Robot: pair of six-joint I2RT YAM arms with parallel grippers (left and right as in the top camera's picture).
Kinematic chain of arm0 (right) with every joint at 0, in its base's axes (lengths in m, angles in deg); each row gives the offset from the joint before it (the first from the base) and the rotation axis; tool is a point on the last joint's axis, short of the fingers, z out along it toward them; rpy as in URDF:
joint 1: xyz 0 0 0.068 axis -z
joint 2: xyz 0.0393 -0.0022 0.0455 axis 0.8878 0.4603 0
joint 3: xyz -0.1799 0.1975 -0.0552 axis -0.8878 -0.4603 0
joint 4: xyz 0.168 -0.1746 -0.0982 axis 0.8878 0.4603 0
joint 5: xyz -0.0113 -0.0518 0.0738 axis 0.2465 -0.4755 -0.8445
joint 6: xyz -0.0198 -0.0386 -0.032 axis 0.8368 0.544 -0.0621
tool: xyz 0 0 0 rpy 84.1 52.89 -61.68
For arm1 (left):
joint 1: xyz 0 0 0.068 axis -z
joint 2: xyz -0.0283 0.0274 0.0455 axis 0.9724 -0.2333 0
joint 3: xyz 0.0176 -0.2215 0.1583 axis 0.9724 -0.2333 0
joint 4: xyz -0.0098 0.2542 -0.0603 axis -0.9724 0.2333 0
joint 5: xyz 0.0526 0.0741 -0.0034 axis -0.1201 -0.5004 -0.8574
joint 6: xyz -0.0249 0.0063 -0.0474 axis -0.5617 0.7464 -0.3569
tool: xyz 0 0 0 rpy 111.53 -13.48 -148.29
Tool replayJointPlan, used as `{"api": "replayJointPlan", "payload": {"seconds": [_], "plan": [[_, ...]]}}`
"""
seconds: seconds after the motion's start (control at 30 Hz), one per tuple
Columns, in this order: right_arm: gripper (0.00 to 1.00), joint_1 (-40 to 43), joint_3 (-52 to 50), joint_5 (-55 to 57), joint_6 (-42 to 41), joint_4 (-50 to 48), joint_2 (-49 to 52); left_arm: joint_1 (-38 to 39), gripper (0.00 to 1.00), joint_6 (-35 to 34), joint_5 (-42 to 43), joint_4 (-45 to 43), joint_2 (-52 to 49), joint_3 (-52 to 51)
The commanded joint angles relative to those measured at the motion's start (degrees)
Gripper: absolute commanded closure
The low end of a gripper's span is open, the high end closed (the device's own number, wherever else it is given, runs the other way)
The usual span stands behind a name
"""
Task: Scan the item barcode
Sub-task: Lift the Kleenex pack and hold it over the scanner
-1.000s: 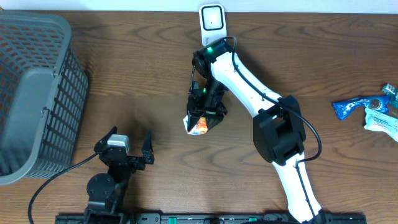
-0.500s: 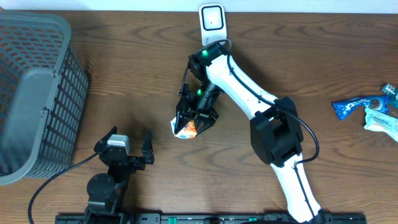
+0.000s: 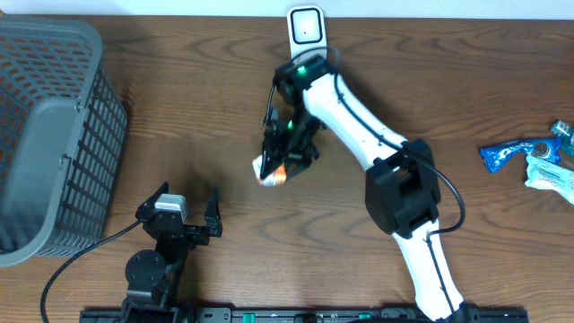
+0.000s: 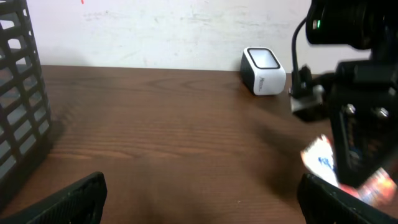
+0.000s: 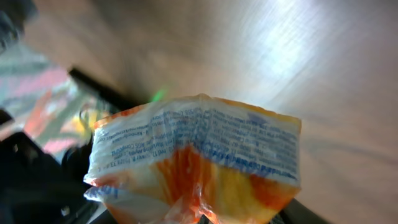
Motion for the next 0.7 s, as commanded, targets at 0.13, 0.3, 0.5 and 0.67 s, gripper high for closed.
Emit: {"api": "replayJointPlan", "payload": {"seconds": [0.13, 0.3, 0.5, 0.67], "plan": [[0.62, 2.2, 13.4, 20.0, -6.4, -11.5, 0.1, 0.1, 0.02, 0.4, 1.2, 1.9, 0.4, -0.7], [0.58, 1.9, 13.3, 40.2, -6.4, -27.7, 0.3, 0.1, 0.02, 0.4, 1.2, 1.9, 0.4, -0.7], [0.64, 2.2, 8.0, 61.1, -6.3, -49.5, 0.8, 0.1, 0.02, 0.4, 1.2, 1.9, 0.4, -0.7], [0.58, 3.9, 2.4, 66.0, -4.8, -71.2, 3.5, 0.1, 0.02, 0.4, 1.2, 1.9, 0.4, -0.7]]}}
